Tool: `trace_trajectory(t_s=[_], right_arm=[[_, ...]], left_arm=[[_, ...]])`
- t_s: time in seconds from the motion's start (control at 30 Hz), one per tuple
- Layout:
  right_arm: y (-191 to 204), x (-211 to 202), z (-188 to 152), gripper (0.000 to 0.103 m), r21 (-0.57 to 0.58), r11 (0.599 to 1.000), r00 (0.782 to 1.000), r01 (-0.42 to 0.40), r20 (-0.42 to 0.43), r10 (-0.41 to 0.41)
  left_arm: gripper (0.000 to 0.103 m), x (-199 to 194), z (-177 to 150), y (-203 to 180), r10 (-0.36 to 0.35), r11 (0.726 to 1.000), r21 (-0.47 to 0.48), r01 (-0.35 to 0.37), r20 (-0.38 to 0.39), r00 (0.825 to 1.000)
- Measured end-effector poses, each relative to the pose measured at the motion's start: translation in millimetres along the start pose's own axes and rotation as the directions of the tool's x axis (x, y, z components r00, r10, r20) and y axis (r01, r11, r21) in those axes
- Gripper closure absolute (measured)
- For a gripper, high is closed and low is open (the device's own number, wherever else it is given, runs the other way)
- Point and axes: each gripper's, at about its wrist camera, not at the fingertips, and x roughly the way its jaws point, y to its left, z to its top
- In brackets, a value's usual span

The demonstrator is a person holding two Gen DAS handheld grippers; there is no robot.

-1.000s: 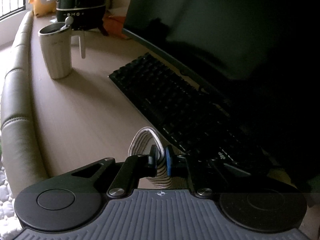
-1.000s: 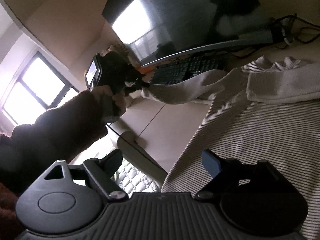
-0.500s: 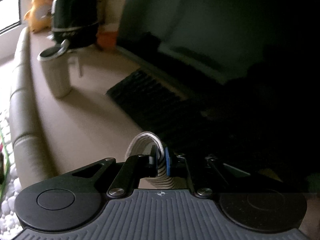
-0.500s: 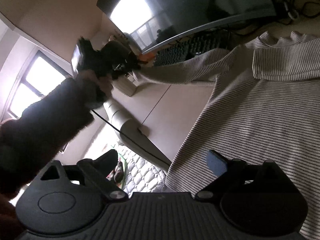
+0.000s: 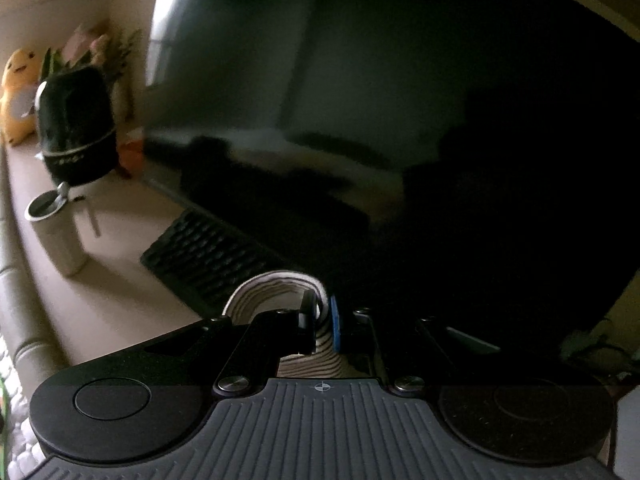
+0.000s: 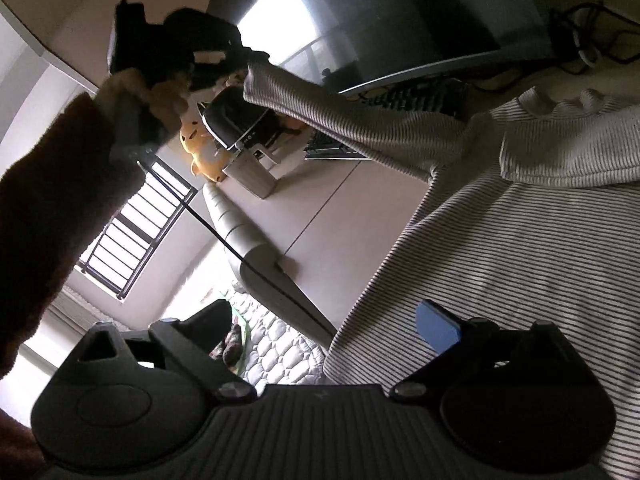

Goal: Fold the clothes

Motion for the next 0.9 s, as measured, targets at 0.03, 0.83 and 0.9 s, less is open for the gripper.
trace_trajectory(t_s=[0.03, 0.83, 0.9], right_arm=[[-1.5, -1.8, -0.5, 0.004, 0.002, 1.0, 1.0, 0.001, 0.001, -0.001], [-32.6, -40.7, -9.3, 0.003, 0.08, 0.996, 0.997, 0.049, 0.049, -0.053], [-34.9, -44.5, -11.5, 0.003, 0.086, 0.995, 0.997, 0.055, 0.053, -0.059]], left_arm=[[0.095, -2.0, 0.5, -5.7, -0.01, 1.0, 0.005, 0.01, 0.003, 1.0], [0.098, -15.8, -19.0, -130.0, -0.217, 0.961, 0.178, 0.211, 0.014, 0.976], [0.098, -16.7, -23.6, -143.7, -0.232, 0.953, 0.202, 0.224, 0.018, 0.972]])
